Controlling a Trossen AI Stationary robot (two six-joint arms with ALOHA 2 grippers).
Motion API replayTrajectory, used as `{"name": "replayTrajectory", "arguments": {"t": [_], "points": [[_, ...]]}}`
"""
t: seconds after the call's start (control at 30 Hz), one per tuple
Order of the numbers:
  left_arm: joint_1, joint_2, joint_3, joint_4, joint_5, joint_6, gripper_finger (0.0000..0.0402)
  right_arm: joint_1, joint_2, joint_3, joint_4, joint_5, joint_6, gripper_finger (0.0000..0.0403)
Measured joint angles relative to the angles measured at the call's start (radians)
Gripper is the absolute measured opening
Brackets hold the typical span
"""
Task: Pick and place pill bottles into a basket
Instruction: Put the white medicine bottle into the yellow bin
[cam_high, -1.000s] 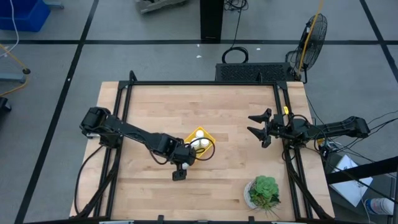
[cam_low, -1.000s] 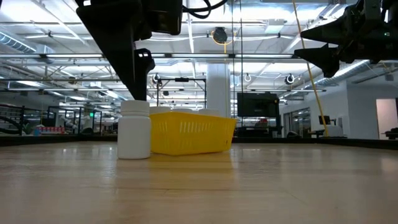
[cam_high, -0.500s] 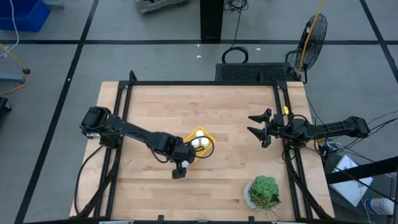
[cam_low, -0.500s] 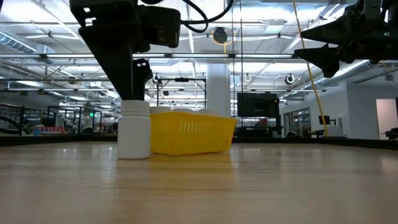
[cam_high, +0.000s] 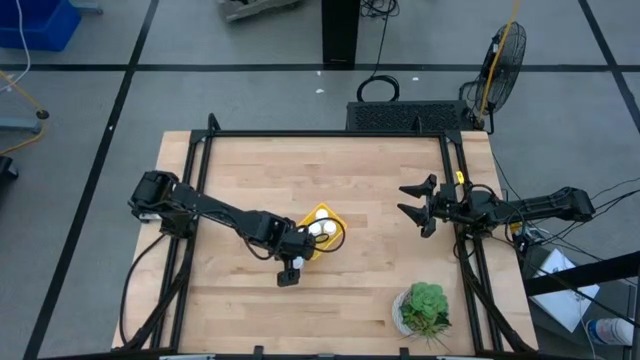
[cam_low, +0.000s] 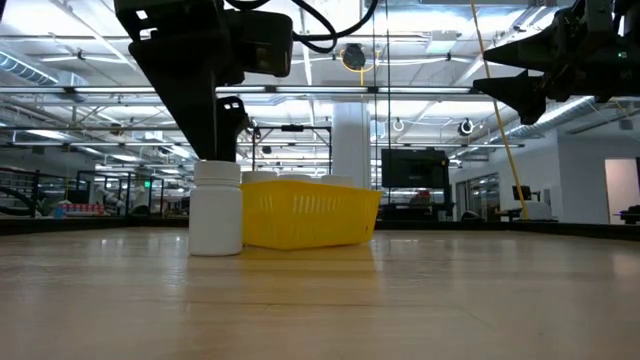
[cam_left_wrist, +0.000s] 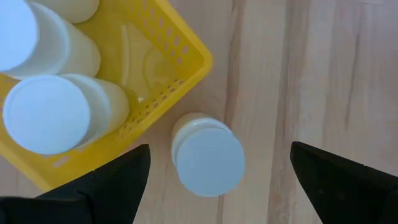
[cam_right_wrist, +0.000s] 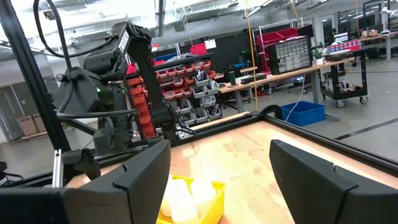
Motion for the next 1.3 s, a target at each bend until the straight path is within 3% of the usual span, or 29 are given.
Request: {"name": "replayTrajectory", "arguments": {"t": [0.43,0.87,1.0,1.2,1.3], "points": [[0.0,0.078,-0.001,0.013,0.058,0.005,0.039,0.0,0.0,0.0,0.002,0.0,0.0,0.0265],[0.006,0.062,0.0,0.02,0.003,0.045,0.0385,0.0,0.0,0.0,0.002,0.0,0.0,0.0265],[0.006,0.062,0.0,0.015,0.018,0.047,0.0335,0.0,0.0,0.0,0.0,0.0,0.0,0.0265],[0.006,0.062,0.0,0.007,0.047,0.059,0.0186,0.0,0.0,0.0,0.0,0.0,0.0,0.0265],[0.006,0.062,0.002,0.008,0.048,0.07,0.017,0.0,0.0,0.0,0.0,0.0,0.003,0.0265]]}}
